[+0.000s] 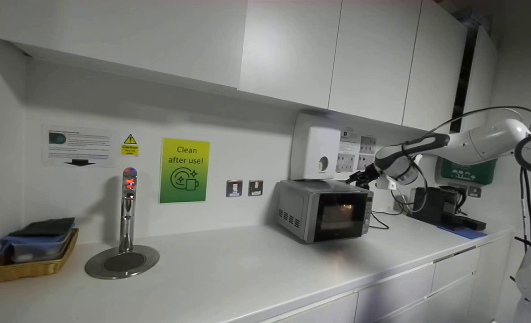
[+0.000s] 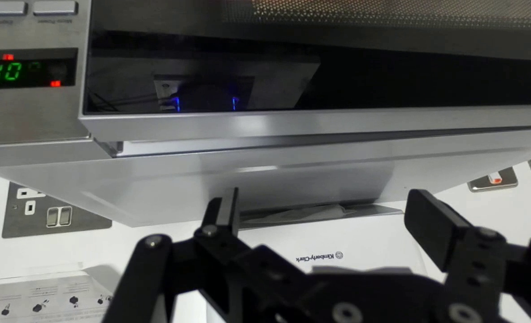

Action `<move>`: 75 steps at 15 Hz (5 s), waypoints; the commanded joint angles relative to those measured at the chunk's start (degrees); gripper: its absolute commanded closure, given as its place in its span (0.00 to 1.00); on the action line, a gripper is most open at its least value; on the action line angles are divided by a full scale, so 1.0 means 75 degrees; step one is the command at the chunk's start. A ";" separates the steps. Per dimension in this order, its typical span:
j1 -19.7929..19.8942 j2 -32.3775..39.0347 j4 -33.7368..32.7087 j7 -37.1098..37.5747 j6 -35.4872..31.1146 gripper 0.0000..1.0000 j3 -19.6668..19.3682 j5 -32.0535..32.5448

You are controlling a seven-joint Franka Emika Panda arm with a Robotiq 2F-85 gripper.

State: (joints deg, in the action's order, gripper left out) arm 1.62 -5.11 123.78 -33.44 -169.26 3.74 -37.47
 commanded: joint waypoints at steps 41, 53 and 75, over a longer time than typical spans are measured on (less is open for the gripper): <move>0.0352 -0.0284 0.0852 0.0834 0.0284 0.00 -0.0358 0.2079; 0.0624 -0.1002 0.1625 0.0844 0.1085 0.00 -0.0321 0.3104; -0.0770 -0.2393 0.3083 0.0438 0.1476 0.00 -0.1530 0.3429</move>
State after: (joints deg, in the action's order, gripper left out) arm -0.92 -19.16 144.27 -29.01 -160.59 -4.84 -13.42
